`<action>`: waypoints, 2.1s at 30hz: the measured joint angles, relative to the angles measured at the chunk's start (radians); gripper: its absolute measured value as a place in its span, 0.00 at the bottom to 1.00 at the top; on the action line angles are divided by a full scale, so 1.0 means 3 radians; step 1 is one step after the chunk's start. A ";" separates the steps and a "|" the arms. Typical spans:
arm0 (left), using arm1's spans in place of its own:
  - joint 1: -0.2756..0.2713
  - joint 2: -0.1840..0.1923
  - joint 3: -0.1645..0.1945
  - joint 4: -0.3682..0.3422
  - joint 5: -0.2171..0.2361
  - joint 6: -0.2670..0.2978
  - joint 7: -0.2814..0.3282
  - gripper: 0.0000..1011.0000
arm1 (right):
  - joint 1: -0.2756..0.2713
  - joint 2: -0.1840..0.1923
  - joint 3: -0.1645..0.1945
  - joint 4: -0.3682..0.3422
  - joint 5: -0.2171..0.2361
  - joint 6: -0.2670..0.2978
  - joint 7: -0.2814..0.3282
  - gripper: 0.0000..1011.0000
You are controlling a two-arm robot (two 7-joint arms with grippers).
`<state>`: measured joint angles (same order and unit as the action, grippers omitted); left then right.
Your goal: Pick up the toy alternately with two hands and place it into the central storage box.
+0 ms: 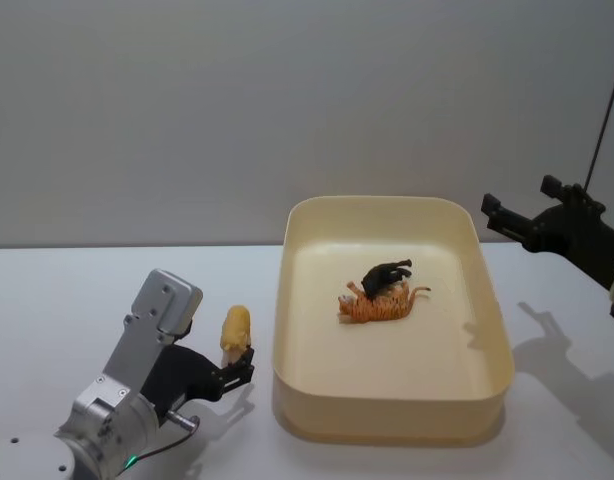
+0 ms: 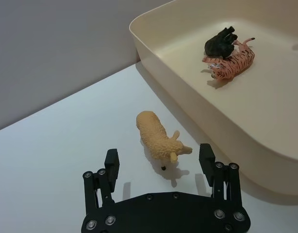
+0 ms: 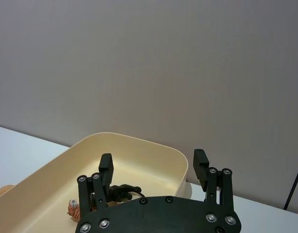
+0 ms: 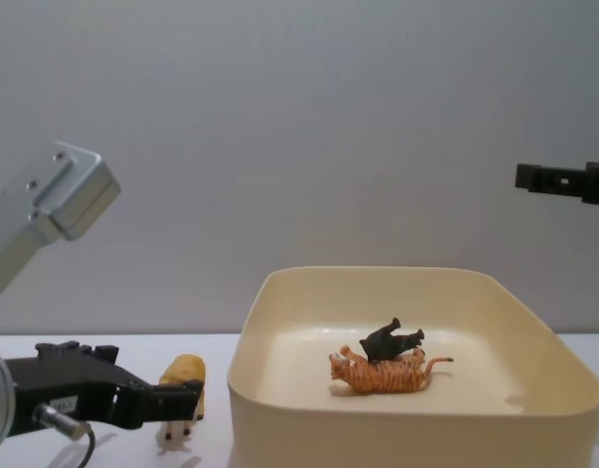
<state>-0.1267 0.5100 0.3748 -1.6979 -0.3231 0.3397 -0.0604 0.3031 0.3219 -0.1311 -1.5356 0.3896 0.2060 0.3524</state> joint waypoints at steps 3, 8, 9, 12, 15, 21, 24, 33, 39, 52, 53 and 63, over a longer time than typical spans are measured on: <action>-0.0021 -0.0021 -0.0001 0.0044 0.0004 0.0003 -0.0023 0.99 | 0.0000 0.0000 0.0000 0.0000 0.0000 0.0000 0.0000 0.99; -0.0067 -0.0064 -0.0005 0.0131 0.0014 0.0002 -0.0060 0.99 | 0.0000 0.0000 0.0000 0.0000 0.0000 0.0000 0.0000 0.99; -0.0073 -0.0071 -0.0005 0.0143 0.0015 0.0000 -0.0065 0.99 | 0.0000 0.0000 0.0000 0.0000 0.0000 0.0000 0.0000 0.99; -0.0107 -0.0103 -0.0007 0.0205 0.0019 -0.0014 -0.0091 0.99 | 0.0000 0.0000 0.0000 0.0000 0.0000 0.0000 0.0000 0.99; -0.0137 -0.0131 -0.0007 0.0256 0.0021 -0.0032 -0.0121 0.99 | 0.0000 0.0000 0.0000 0.0000 0.0000 0.0000 0.0000 0.99; -0.0199 -0.0193 -0.0004 0.0365 0.0016 -0.0062 -0.0188 0.99 | 0.0000 0.0000 0.0000 0.0000 0.0000 0.0000 0.0000 0.99; -0.0227 -0.0220 -0.0002 0.0421 0.0008 -0.0073 -0.0224 0.99 | 0.0000 0.0000 0.0000 0.0000 0.0000 0.0000 0.0000 0.99; -0.0295 -0.0290 0.0005 0.0549 -0.0013 -0.0093 -0.0297 0.90 | 0.0000 0.0000 0.0000 0.0000 0.0000 0.0000 0.0000 0.99; -0.0318 -0.0313 0.0008 0.0592 -0.0022 -0.0098 -0.0323 0.75 | 0.0000 0.0000 0.0000 0.0000 0.0000 0.0000 0.0000 0.99; -0.0340 -0.0335 0.0011 0.0632 -0.0027 -0.0107 -0.0349 0.35 | 0.0000 0.0000 0.0000 0.0000 0.0000 0.0000 0.0000 0.99; -0.0340 -0.0335 0.0011 0.0632 -0.0027 -0.0107 -0.0349 0.33 | 0.0000 0.0000 0.0000 0.0000 0.0000 0.0000 0.0000 0.99; -0.0293 -0.0318 -0.0002 0.0514 0.0008 -0.0091 -0.0162 0.31 | 0.0000 0.0000 0.0000 0.0000 0.0000 0.0000 0.0000 0.99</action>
<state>-0.2146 0.4147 0.3740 -1.5437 -0.3207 0.3125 -0.1090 0.3031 0.3218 -0.1311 -1.5355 0.3896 0.2060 0.3525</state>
